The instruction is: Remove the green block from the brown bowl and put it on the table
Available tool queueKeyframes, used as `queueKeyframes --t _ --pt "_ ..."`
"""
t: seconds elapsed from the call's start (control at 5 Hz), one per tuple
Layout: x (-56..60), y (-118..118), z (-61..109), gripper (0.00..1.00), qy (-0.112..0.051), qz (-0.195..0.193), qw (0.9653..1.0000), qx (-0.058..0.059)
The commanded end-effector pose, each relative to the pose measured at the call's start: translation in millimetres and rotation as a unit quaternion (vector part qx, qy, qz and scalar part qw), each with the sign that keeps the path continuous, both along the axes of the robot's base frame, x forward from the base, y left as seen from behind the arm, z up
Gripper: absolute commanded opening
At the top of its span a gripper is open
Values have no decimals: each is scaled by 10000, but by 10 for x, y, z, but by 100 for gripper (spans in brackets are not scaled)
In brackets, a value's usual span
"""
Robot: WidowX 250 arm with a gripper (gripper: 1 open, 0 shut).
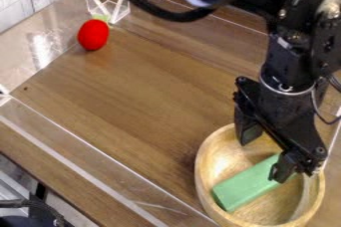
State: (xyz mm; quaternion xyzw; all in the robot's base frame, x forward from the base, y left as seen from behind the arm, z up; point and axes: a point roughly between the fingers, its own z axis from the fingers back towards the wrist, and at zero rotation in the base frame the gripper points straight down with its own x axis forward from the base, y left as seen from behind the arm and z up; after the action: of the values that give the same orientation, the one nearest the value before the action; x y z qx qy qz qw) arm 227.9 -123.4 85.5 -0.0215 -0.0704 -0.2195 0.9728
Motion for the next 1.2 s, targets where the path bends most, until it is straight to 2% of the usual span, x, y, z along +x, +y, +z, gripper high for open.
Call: queueKeyframes --t 0.0,0.2,0.4,0.6,0.8,1.0 --pt "165 -114 122 100 -278 -178 9991 -268" --pt "245 -198 50 100 -309 -424 9979 -381" --pt "268 -122 26 100 -308 -610 9966 -456" --pt "294 -47 46 0 -298 -772 9953 -509" --pt "358 0 28 0 -255 -888 9944 -514" --pt "407 73 162 0 -38 -1032 9941 -334"
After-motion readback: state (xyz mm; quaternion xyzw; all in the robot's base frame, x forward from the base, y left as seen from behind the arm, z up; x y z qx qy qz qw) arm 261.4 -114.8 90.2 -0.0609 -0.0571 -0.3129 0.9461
